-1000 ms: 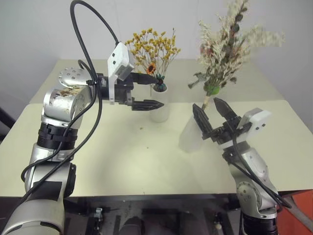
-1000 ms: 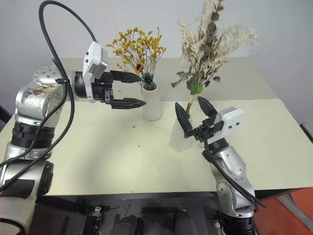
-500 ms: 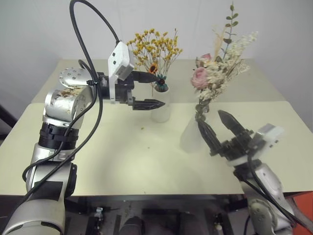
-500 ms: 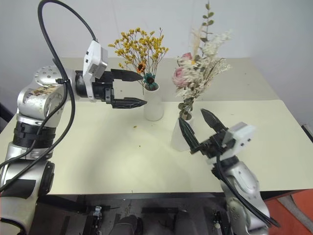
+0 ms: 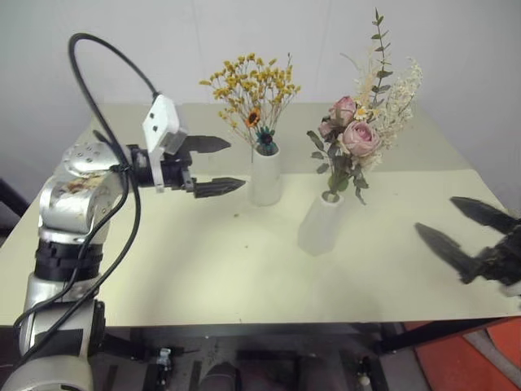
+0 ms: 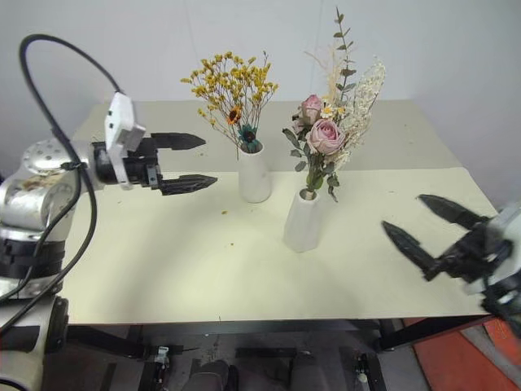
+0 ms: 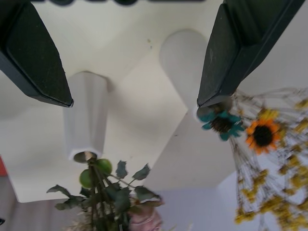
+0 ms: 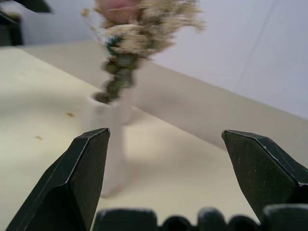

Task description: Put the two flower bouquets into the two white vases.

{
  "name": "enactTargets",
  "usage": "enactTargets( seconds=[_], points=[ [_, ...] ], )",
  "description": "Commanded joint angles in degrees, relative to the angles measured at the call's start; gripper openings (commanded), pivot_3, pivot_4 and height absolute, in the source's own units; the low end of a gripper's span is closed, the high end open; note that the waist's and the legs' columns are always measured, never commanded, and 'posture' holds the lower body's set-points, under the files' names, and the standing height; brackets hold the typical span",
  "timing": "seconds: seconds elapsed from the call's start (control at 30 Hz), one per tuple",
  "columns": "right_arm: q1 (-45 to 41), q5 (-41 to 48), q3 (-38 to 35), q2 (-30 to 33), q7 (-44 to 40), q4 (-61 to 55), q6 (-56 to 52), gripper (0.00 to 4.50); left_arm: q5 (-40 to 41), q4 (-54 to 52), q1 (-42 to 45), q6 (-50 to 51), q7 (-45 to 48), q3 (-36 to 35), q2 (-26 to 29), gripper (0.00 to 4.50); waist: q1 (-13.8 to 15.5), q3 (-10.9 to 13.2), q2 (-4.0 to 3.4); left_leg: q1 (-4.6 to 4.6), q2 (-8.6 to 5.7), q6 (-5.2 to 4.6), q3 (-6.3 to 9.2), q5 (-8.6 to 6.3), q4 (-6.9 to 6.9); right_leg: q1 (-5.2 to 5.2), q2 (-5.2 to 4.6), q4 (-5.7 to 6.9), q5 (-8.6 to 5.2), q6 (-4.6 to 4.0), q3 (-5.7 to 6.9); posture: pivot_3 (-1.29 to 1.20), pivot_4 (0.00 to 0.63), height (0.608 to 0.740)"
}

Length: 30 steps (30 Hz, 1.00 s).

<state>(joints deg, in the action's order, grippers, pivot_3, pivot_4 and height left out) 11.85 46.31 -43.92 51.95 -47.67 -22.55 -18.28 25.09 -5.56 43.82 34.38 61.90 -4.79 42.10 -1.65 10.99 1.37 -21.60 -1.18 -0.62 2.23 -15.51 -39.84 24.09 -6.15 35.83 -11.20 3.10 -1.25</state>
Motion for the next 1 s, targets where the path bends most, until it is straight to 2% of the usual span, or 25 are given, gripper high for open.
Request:
enactTargets(
  seconds=[0.03,0.17,0.33,0.6,0.7,0.9,1.0],
  points=[
    [-1.7,0.5,-5.6,5.6,-6.4,5.6,-1.9,4.39,2.0,-5.2,-1.4,2.5,-4.3,-3.5,0.8,4.50,0.3,0.0,0.01,-0.01,0.01,0.00,0.00,0.00,0.00,0.00,0.01,-0.01,0.00,0.00,0.02,0.00,0.150,0.740],
    [-0.7,-3.3,-5.9,12.8,-15.5,10.5,-3.1,4.39,3.5,-9.5,-5.0,3.6,-7.3,-5.5,0.8,4.50,0.6,0.0,0.02,0.00,0.02,-0.01,-0.07,-0.01,0.00,0.00,0.01,-0.02,0.00,0.00,-0.02,0.00,0.150,0.740],
    [-2.6,-5.7,-4.2,15.7,-19.5,13.8,-3.6,4.39,5.3,-12.7,-7.0,4.1,-10.6,-7.1,0.5,4.50,0.8,0.0,0.07,-0.04,0.03,-0.01,-0.08,-0.01,-0.02,-0.01,0.01,-0.07,0.00,0.00,-0.01,0.00,0.150,0.740],
    [-4.2,-8.1,-0.7,13.6,-20.1,11.7,-5.2,4.39,8.7,-14.3,-7.9,11.0,-18.1,-9.2,0.5,4.50,0.8,0.0,0.08,-0.02,0.03,0.00,-0.10,-0.01,-0.02,0.00,0.02,-0.04,0.00,0.01,-0.03,0.00,0.150,0.740],
    [-6.8,-7.3,1.2,13.5,-19.6,11.7,-6.3,4.39,11.2,-17.9,-10.0,12.1,-17.7,-11.3,1.9,4.50,0.6,0.0,0.07,-0.03,0.03,-0.01,-0.13,-0.02,-0.01,0.03,0.01,-0.06,0.00,0.01,-0.06,0.00,0.150,0.740],
    [-17.0,-7.5,9.9,13.3,-19.2,15.1,-6.5,4.39,14.1,-23.0,-16.5,11.7,-19.6,-18.7,3.7,4.50,0.4,0.0,0.08,0.13,0.10,0.00,-0.21,-0.02,0.03,-0.01,0.06,0.00,0.00,0.00,-0.14,0.00,0.150,0.740],
    [-21.5,-8.8,14.0,12.5,-19.0,17.4,-5.4,4.39,18.3,-25.1,-18.2,13.7,-21.6,-23.3,3.8,4.50,0.6,0.0,0.09,0.15,0.11,0.00,-0.28,-0.02,0.01,-0.02,0.07,-0.04,0.00,0.00,-0.17,0.00,0.150,0.740]
  ],
)
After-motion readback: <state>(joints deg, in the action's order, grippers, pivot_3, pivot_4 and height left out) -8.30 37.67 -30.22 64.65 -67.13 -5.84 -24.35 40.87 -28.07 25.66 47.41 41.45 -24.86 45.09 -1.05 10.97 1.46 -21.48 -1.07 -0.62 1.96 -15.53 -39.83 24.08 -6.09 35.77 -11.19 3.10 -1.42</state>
